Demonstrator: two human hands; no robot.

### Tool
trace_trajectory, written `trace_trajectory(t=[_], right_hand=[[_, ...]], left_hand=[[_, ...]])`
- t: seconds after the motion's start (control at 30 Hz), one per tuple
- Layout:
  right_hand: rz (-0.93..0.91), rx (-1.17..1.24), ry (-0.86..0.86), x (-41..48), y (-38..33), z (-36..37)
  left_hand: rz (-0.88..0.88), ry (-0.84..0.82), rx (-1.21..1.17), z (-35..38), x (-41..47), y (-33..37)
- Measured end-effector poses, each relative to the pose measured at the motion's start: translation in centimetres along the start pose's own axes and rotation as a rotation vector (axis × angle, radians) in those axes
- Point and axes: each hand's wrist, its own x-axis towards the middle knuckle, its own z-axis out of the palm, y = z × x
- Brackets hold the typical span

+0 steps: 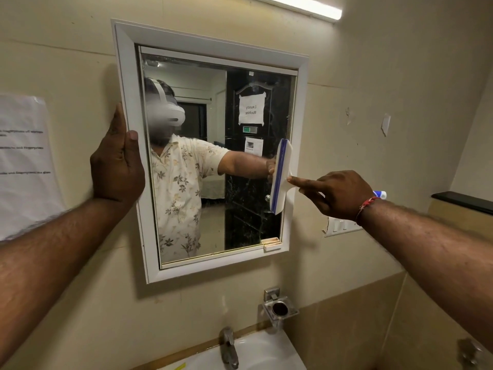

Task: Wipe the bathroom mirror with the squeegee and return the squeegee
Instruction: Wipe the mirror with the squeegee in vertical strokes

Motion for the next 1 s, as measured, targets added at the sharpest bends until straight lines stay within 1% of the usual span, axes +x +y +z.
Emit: trace_trajectory(t=[0.13,0.23,0.37,0.53,0.7,0.87,1.0], right_hand=[[0.024,0.036,0.023,-0.1,-0.8,-0.6],[0.011,0.094,0.077,0.5,-3.3,-1.2],[-0.089,0.148,0.126,2.7,-8.8,-1.5],[-0.204,0.233,0.076,5.5,-15.5,-0.8],[-0.291,0.293,0.104,7.5,-20.4,-0.1],[-0.346,0.283,0.066,8.4,-22.9,1.2],[-0.364,0.265,0.024,8.7,-23.5,2.4]], left_hand=[[-0.036,-0.019,-0.014,-0.1,-0.7,0.5],[-0.076,-0.031,-0.01,-0.4,-1.3,0.9],[-0.121,-0.051,-0.024,-1.1,-2.9,1.4],[-0.18,-0.103,-0.064,-1.8,-5.7,1.0],[-0.2,-0.127,-0.067,-2.3,-7.9,0.7],[-0.193,-0.156,-0.051,-2.5,-10.0,0.0],[-0.234,-0.184,-0.08,-2.7,-11.3,0.0]])
